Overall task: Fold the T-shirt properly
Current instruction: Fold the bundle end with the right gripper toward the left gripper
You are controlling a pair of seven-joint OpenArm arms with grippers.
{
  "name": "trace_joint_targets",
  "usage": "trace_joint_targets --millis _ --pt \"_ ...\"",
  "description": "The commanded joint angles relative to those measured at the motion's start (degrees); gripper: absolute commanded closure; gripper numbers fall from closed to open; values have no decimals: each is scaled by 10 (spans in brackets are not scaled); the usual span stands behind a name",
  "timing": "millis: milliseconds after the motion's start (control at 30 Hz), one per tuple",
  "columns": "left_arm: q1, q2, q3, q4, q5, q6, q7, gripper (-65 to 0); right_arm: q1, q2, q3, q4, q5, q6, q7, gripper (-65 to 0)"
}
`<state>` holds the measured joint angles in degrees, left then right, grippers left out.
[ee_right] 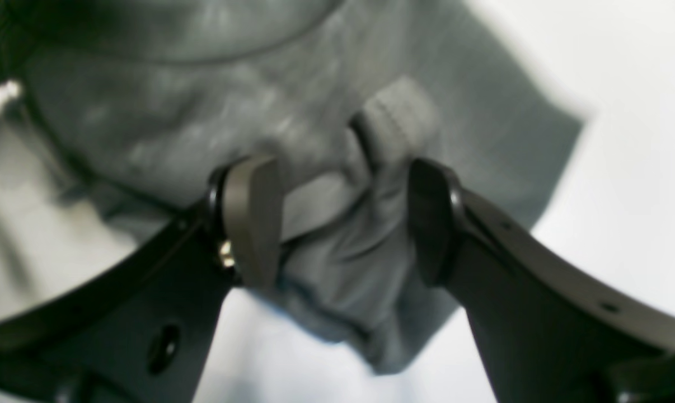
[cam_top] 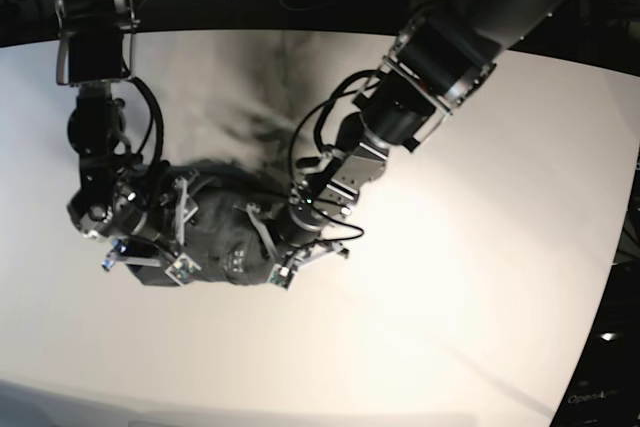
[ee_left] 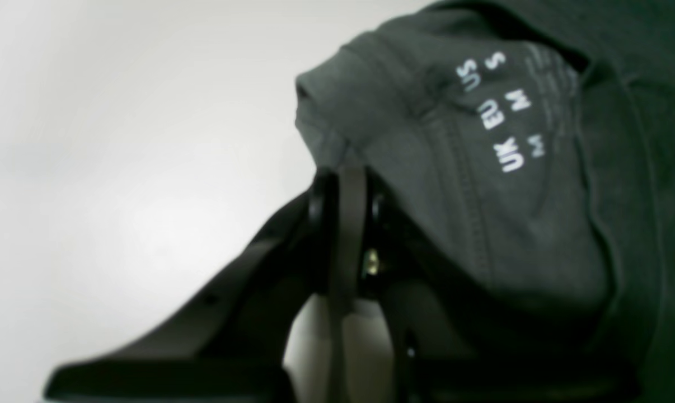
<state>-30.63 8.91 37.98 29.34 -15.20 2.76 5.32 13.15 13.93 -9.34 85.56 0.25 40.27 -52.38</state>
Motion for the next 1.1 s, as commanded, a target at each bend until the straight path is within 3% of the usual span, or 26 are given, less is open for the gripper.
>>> trace_joint_targets --millis 0,267,533,633,800,1067 --pt "0 1 0 -3 3 4 44 -27 16 7 -3 12 2 -3 9 -355" --pt "0 1 0 -3 3 4 44 -27 31 5 -5 24 2 -3 3 -355" --pt "0 1 0 -3 3 4 44 -27 32 15 -95 86 -22 -3 2 -351" --pt "0 1 0 -3 3 4 44 -27 21 14 -118 101 -80 -3 2 -281" --pt "0 1 0 -3 3 4 44 -27 -12 14 -120 100 -193 -3 9 -4" --pt "0 1 0 -3 3 4 44 -27 -28 18 -120 105 -216 -3 8 -7"
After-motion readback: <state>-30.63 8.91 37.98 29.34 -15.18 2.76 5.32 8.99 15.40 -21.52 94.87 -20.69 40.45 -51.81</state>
